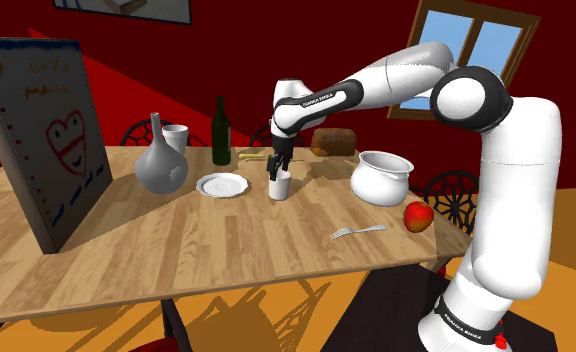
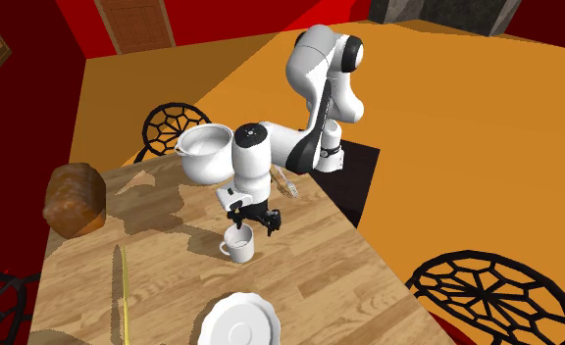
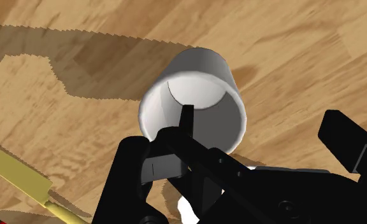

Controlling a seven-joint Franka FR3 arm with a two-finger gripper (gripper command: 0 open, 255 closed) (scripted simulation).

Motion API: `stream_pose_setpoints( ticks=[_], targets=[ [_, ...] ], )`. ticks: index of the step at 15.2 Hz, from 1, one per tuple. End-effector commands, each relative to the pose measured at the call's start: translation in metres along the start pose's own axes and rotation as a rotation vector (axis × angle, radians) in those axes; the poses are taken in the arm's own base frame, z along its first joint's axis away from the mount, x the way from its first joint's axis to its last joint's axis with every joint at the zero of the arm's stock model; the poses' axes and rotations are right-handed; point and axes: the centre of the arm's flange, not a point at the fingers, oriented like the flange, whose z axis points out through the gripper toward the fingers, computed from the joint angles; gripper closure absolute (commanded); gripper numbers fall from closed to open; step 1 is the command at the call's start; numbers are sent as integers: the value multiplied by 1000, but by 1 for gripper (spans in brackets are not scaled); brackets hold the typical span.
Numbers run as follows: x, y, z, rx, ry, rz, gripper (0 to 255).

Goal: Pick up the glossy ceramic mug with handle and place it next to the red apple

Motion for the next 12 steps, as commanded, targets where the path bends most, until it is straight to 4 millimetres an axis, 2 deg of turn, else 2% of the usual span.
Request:
stream_pose_setpoints(
  ticks=[1, 8, 12],
  targets=[
    [13, 5, 9, -4, -4, -4, 0],
    [13, 5, 49, -4, -4, -4, 0],
    [13, 5, 49, -4, -4, -4, 0]
  ],
)
